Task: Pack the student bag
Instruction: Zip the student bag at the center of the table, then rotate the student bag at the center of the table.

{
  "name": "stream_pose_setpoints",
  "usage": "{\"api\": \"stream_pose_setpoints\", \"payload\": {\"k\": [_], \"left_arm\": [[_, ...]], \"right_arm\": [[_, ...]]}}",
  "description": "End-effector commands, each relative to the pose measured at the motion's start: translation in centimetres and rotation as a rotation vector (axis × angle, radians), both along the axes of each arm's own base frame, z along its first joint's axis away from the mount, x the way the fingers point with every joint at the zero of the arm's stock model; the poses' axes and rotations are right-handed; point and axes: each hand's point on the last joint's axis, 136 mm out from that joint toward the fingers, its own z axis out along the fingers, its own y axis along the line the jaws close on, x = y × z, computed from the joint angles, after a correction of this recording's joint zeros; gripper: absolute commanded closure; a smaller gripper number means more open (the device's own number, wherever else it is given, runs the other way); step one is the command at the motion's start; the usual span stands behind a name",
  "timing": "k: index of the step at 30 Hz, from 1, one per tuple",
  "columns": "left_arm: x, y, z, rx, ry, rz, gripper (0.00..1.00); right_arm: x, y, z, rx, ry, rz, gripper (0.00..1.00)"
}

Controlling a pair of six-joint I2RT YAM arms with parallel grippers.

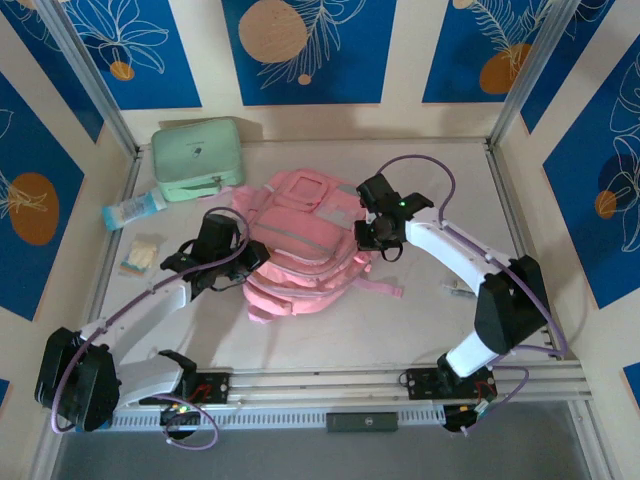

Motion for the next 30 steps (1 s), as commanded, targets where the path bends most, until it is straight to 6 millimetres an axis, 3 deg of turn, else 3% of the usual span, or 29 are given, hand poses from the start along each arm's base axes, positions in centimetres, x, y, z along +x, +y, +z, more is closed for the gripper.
{"api": "stream_pose_setpoints", "payload": {"k": [1, 5, 11, 14, 21, 30], "left_arm": [[-0.4, -0.7, 3.5, -0.057, -0.099, -0.070, 0.74], [-2.1, -0.5, 4.1, -0.043, -0.119, -0.055, 0.73], [-4.2, -2.0, 3.6, 0.024, -0.159, -0.026, 0.73], [-4.2, -4.6, 4.0, -0.033, -0.178, -0.065, 0.72], [-4.0, -8.8, 4.1, 0.021, -0.208, -0.120, 0.71], [-2.7, -10.2, 2.6, 0.051, -0.224, -0.076, 0.70]], "right_arm": [[-2.2, 0.7, 2.7, 0.114, 0.025, 0.021, 0.76], [-3.9, 2.2, 3.3, 0.291, 0.126, 0.006, 0.59], [-3.1, 4.8, 3.6, 0.463, 0.216, -0.056, 0.49], [-1.6, 5.0, 2.8, 0.445, 0.245, -0.107, 0.49], [1.8, 6.3, 2.0, 0.465, 0.226, -0.118, 0.52], [4.0, 7.7, -0.3, 0.453, 0.253, -0.092, 0.58]]}}
